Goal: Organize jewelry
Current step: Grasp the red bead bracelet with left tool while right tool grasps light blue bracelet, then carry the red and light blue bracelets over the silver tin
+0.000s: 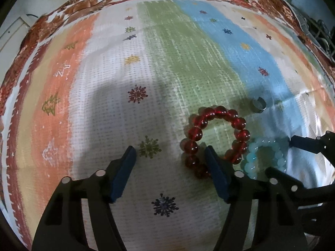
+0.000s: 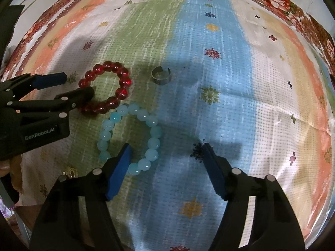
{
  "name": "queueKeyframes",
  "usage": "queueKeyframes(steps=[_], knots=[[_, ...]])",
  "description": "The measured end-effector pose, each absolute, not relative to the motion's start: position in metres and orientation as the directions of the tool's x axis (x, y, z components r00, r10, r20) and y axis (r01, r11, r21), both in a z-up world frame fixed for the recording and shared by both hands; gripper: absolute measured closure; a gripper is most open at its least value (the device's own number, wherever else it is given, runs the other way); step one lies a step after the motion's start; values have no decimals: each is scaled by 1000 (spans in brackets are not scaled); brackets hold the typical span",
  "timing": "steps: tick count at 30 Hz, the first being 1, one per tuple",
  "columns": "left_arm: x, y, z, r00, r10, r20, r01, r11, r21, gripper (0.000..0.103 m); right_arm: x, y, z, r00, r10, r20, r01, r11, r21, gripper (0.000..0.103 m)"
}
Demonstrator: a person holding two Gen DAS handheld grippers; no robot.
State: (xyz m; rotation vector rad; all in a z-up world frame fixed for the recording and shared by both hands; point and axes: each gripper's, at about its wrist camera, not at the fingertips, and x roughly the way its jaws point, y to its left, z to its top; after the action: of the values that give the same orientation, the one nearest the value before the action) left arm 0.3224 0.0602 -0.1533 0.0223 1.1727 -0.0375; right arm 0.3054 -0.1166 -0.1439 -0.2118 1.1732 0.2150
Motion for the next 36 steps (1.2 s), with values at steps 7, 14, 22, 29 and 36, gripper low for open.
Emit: queueKeyframes(steps=[7, 14, 22, 29, 36], knots=[[317, 57, -153, 384, -27, -923, 92, 996, 10, 90, 301, -109, -143, 360, 72, -930, -319, 946, -50, 85], [311, 65, -146, 384, -61, -921, 56, 997, -43, 90, 303, -112, -138, 352, 92, -932, -325, 945, -29, 90], [293, 70, -117, 429, -84, -900, 33, 996, -77, 90, 289, -111, -110, 399, 130, -908, -347, 938, -19, 90], [278, 62, -97, 464, -97, -880, 44, 995, -87, 90, 275, -103, -91, 438, 133, -889, -368, 929, -42, 90], [258, 58, -72, 505, -105, -856, 45, 994, -95, 90, 262, -105, -75, 462, 154, -873, -367, 930, -30, 90]])
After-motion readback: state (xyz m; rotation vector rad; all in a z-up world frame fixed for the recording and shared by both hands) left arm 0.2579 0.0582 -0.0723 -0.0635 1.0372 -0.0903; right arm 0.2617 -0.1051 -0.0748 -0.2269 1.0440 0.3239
